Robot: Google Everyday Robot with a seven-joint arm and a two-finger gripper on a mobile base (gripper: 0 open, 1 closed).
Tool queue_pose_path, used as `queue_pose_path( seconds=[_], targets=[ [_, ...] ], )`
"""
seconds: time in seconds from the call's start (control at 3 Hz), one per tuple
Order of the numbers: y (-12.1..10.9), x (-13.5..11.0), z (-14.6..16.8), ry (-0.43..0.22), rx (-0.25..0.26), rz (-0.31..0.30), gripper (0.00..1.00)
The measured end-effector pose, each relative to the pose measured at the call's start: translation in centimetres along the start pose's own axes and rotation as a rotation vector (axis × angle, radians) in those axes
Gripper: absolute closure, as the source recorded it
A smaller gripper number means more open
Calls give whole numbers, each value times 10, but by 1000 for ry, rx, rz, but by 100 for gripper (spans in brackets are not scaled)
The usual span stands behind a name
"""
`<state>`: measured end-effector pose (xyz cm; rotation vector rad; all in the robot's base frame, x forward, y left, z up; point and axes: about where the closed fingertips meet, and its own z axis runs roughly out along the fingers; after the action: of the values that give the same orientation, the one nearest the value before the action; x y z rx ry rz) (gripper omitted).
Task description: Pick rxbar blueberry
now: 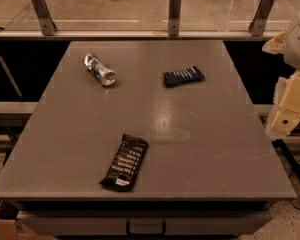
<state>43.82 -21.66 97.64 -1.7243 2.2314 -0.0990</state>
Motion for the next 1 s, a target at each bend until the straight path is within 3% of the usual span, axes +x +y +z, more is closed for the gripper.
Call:
queue_pose_path(
  seconds=[0.33,0.67,1.0],
  targets=[
    [0,0,0,0,0,0,0],
    [-26,2,20,-51,10,-9,0],
    [-83,-5,64,-169,15,-11,0]
  ],
)
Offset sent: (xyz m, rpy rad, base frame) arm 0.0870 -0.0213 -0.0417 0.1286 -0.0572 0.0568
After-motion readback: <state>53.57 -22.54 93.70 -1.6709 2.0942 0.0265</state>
